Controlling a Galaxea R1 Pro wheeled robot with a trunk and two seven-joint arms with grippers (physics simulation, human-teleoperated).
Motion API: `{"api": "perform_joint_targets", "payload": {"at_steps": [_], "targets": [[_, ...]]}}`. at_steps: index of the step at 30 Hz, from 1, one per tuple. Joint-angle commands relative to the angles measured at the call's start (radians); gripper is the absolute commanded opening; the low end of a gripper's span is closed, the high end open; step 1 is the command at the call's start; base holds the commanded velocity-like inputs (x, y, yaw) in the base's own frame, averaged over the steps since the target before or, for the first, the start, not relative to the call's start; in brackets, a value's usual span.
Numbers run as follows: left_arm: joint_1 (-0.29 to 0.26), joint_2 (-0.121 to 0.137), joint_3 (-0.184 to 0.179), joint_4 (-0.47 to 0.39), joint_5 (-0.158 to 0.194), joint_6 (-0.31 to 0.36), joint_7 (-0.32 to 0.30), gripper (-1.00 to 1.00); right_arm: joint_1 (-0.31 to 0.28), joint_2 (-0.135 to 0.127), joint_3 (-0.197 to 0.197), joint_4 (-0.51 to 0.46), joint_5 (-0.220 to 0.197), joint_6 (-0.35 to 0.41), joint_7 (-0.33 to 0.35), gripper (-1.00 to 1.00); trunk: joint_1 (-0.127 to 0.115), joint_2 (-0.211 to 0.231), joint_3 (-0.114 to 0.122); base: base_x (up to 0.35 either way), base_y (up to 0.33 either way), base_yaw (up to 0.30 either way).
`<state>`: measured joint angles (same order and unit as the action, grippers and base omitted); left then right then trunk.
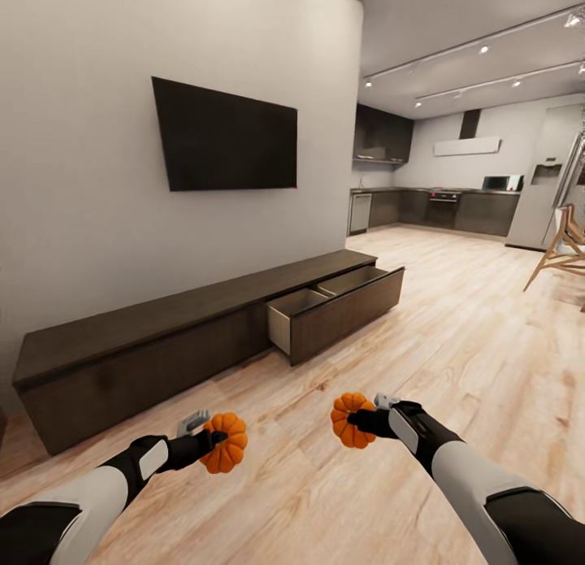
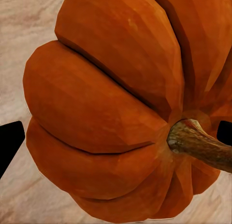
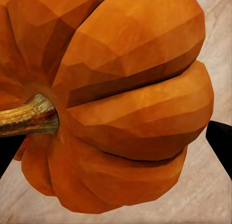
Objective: Place each of the two pumpkins and all three candles from the living room inside a cabinet in the living room (use any cabinet), then make sure every cabinet is closed, and position the cauldron so it is next to a table in the living room.
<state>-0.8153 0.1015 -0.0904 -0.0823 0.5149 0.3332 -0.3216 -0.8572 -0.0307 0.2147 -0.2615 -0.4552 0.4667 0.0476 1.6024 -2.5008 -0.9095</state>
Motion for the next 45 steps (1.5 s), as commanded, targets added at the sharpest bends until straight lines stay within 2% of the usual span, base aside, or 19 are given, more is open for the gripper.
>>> {"api": "perform_joint_targets", "payload": {"at_steps": [1, 4, 8, 10, 22, 29, 45], "targets": [[0.000, 0.000, -0.008, 0.000, 0.011, -0.007, -0.004, -1.00, 0.000, 0.000, 0.004, 0.001, 0.003, 0.004, 0.004, -1.00, -0.001, 0.000, 0.003, 0.000, 0.000, 0.000], [0.002, 0.003, -0.005, 0.003, 0.011, -0.066, -0.004, -1.00, 0.003, 0.000, 0.005, 0.005, 0.006, -0.001, 0.004, -1.00, -0.002, 0.001, 0.015, 0.000, 0.000, 0.000], [0.002, 0.002, -0.005, 0.005, 0.013, -0.081, -0.002, -1.00, 0.051, 0.002, 0.006, 0.005, 0.006, -0.127, 0.007, -1.00, -0.014, 0.022, 0.028, 0.000, 0.000, 0.000], [0.002, 0.000, -0.006, 0.006, 0.013, -0.082, -0.002, -1.00, 0.053, 0.002, 0.005, 0.005, 0.006, -0.137, 0.008, -1.00, -0.022, 0.036, 0.034, 0.000, 0.000, 0.000], [0.003, -0.003, -0.003, 0.019, 0.016, -0.086, -0.001, -1.00, 0.055, 0.002, 0.006, 0.005, 0.006, -0.141, 0.009, -1.00, -0.068, 0.120, 0.063, 0.000, 0.000, 0.046], [0.004, -0.006, -0.002, 0.050, 0.020, -0.171, -0.001, -1.00, 0.055, 0.002, 0.003, 0.005, 0.006, -0.143, 0.010, -1.00, -0.094, 0.169, 0.082, 0.000, 0.000, 0.027], [0.004, -0.011, -0.002, 0.063, 0.019, -0.182, -0.001, -1.00, 0.074, 0.001, 0.005, 0.005, 0.007, -0.142, 0.006, -1.00, -0.156, 0.281, 0.132, 0.000, 0.000, 0.000]]}}
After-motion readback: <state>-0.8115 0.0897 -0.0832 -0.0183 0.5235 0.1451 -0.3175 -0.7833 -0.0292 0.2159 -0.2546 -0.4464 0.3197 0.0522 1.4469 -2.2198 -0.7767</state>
